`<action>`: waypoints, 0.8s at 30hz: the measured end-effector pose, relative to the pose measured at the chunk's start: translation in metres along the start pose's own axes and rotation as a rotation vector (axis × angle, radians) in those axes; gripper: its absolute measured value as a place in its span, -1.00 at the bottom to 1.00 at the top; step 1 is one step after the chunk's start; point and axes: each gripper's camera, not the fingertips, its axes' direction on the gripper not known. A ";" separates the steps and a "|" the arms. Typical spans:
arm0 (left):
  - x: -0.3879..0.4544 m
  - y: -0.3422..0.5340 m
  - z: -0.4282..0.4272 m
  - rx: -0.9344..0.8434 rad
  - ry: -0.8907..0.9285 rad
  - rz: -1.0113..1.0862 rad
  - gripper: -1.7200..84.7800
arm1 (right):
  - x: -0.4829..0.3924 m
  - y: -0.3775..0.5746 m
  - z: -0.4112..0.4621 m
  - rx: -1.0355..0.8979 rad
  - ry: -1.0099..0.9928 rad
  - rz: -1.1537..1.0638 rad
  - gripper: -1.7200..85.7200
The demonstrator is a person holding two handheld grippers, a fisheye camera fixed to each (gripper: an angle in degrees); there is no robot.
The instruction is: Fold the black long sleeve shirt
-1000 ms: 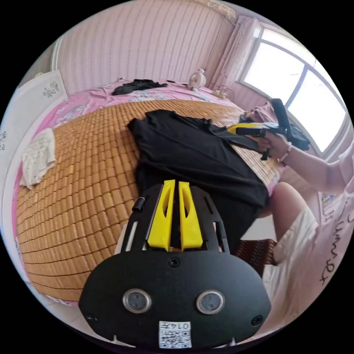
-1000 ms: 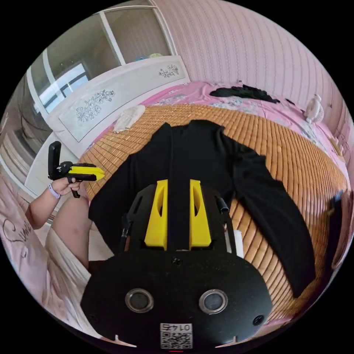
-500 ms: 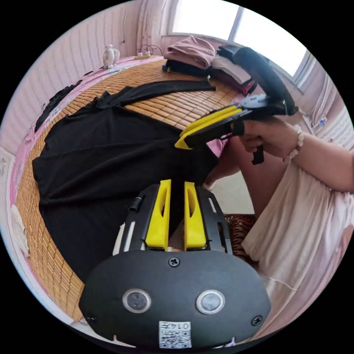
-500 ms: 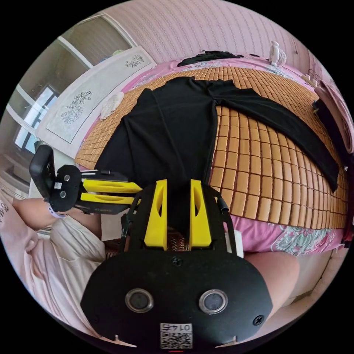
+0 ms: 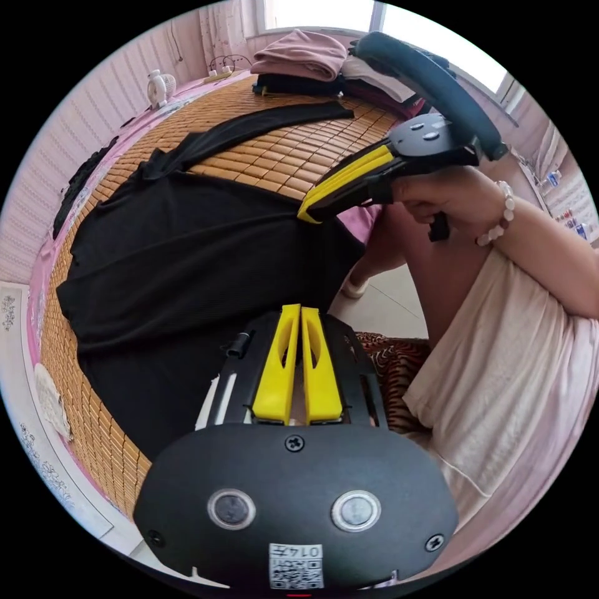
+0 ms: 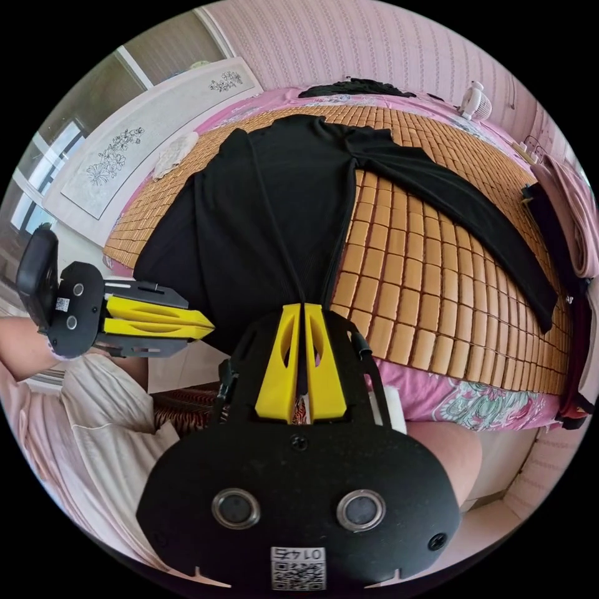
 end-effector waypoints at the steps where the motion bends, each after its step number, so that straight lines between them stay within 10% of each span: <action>1: 0.000 -0.002 0.003 -0.003 0.005 -0.011 -0.98 | 0.002 0.003 -0.005 0.002 -0.009 0.008 -0.93; 14: 0.014 -0.038 -0.032 0.194 0.168 -0.059 -0.98 | 0.098 0.067 -0.154 0.543 0.206 0.314 -0.73; 24: -0.002 -0.158 -0.041 0.177 0.044 0.105 -0.98 | 0.271 0.121 -0.175 0.570 0.333 0.764 -0.67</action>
